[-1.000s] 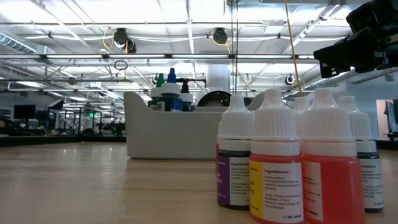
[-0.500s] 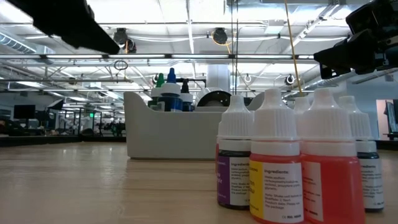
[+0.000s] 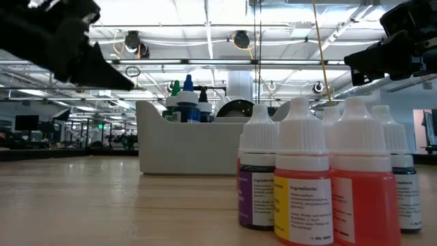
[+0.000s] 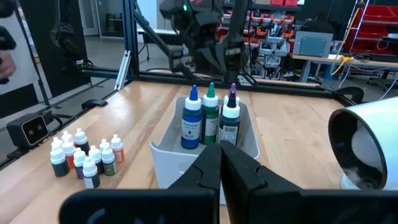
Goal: Pick & Place food coloring
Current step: Adjust the large green food coloring bottle on the gray bin
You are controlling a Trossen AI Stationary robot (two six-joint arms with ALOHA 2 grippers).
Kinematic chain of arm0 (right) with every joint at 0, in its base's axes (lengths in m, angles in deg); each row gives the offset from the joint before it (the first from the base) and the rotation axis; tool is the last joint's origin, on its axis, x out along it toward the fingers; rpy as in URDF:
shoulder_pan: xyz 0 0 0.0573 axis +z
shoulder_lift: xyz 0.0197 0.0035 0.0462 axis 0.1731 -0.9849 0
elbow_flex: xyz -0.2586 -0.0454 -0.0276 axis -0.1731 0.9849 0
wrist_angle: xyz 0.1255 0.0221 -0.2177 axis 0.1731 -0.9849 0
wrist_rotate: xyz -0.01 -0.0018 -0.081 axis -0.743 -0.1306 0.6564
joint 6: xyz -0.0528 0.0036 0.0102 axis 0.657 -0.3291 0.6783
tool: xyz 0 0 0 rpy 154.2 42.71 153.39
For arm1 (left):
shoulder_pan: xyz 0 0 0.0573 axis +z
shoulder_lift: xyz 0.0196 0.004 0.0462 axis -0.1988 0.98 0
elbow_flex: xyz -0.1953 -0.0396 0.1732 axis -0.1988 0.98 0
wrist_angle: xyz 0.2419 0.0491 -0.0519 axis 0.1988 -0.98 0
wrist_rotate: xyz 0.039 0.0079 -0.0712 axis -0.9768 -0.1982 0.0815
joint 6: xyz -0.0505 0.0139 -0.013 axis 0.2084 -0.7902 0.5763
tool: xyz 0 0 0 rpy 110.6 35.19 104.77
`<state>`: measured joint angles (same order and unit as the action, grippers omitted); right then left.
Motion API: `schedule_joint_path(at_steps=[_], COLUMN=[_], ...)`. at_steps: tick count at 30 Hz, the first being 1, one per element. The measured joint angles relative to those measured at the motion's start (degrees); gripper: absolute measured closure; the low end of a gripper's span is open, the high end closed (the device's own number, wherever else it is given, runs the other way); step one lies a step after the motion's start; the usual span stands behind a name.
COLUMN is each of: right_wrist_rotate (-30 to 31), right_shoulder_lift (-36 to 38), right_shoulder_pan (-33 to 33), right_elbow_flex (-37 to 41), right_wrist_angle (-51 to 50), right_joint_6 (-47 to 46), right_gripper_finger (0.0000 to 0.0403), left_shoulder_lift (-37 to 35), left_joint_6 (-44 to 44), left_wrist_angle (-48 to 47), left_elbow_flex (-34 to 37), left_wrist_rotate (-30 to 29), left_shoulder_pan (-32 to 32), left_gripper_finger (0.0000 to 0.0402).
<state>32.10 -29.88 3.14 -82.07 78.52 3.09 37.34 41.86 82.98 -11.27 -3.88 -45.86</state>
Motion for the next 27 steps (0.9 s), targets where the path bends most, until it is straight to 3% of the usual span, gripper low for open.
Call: schedule_joint_path(at_steps=[8,18,22,27], right_wrist_rotate=[0.0,0.1,0.1,0.2], right_shoulder_lift=[-3.6,-13.1,-15.8,-17.5], right_shoulder_pan=[0.0,0.0,0.0,0.0], right_elbow_flex=[0.0,0.0,0.0,0.0], right_wrist_angle=[5.8,16.7,18.3,19.1], right_joint_6=[-0.4,-1.5,-1.5,-1.2], right_gripper_finger=[0.0403,0.0403,0.0403,0.0403], left_shoulder_lift=[0.4,0.4,0.4,0.4], left_joint_6=[-3.3,-12.2,-14.6,-20.0], left_wrist_angle=[1.5,12.6,17.1,20.1], left_elbow_flex=[2.4,2.4,2.3,2.3], left_wrist_rotate=[0.8,11.1,13.7,14.2], left_shoulder_pan=[0.6,0.6,0.6,1.2], left_gripper_finger=[0.0396,0.0359,0.0322,0.0244])
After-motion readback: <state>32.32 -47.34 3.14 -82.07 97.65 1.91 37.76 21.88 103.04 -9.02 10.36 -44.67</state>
